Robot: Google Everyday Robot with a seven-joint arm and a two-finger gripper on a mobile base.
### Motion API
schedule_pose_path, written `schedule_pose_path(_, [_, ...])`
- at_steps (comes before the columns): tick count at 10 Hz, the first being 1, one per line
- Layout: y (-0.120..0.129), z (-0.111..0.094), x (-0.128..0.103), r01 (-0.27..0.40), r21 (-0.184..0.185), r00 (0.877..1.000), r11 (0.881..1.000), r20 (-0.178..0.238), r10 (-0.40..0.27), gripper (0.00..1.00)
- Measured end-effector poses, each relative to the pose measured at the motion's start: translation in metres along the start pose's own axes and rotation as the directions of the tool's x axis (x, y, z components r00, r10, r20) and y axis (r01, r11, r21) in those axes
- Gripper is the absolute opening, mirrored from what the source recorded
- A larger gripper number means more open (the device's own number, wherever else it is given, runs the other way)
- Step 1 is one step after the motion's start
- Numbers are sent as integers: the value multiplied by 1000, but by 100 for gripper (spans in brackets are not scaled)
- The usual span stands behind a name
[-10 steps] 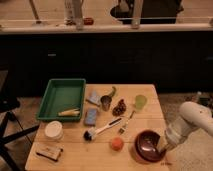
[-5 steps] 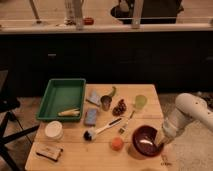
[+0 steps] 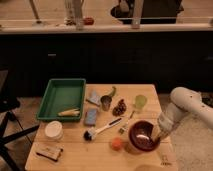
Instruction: Stack bowls into tray
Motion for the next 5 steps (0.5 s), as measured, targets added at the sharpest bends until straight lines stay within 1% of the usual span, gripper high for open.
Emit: schedule_pose_path(5, [-21,-16,28,9,-18,1000,1000,-15,-10,0])
